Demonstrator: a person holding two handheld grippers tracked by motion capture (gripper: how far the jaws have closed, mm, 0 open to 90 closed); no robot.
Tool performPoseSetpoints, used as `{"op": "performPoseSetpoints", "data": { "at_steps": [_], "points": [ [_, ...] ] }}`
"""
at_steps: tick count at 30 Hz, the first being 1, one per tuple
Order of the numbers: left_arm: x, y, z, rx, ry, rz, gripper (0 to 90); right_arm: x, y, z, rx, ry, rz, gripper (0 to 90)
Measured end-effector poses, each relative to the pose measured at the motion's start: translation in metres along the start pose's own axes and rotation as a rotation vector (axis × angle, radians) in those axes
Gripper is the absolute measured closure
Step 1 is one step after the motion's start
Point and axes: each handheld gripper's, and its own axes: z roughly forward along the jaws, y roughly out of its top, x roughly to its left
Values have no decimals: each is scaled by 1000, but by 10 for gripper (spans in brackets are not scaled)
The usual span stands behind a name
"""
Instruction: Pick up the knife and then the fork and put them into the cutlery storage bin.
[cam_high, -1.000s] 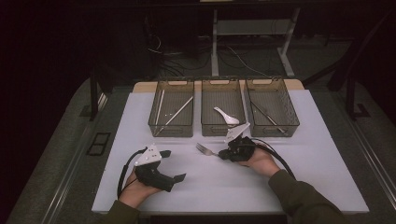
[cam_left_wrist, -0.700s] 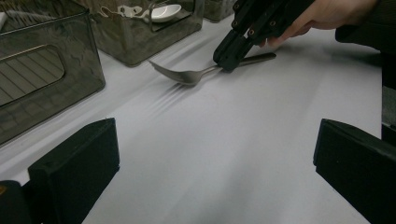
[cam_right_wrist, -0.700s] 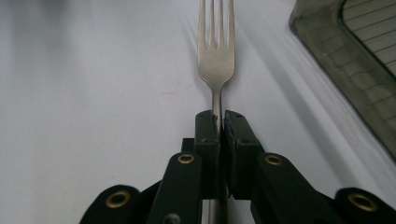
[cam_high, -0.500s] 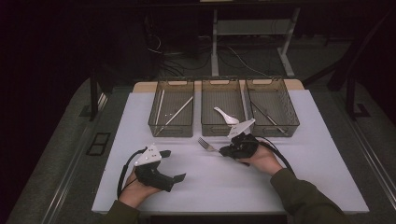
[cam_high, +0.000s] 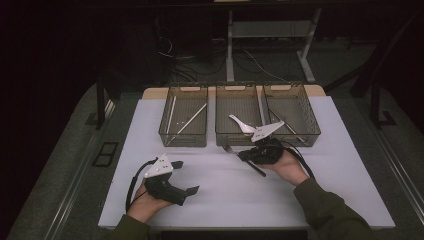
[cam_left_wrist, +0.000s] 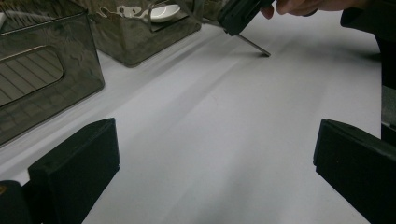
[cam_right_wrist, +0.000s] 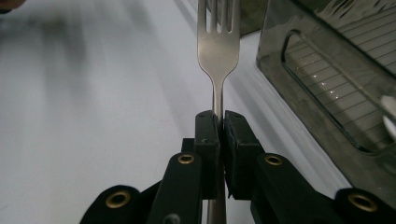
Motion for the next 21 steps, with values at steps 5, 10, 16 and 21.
{"op": "performPoseSetpoints", "data": {
  "at_steps": [5, 10, 16, 21],
  "points": [
    [0, 0, 0, 0, 0, 0, 0, -1, 1, -5, -18, 0, 6, 843],
    [0, 0, 0, -1, 0, 0, 0, -2, 3, -11, -37, 1, 8, 843],
    [0, 0, 0, 0, 1, 1, 0, -4, 3, -16, -56, 6, 15, 847],
    [0, 0, 0, -1, 1, 1, 0, -6, 3, -22, -77, 9, 28, 851]
  ]
}}
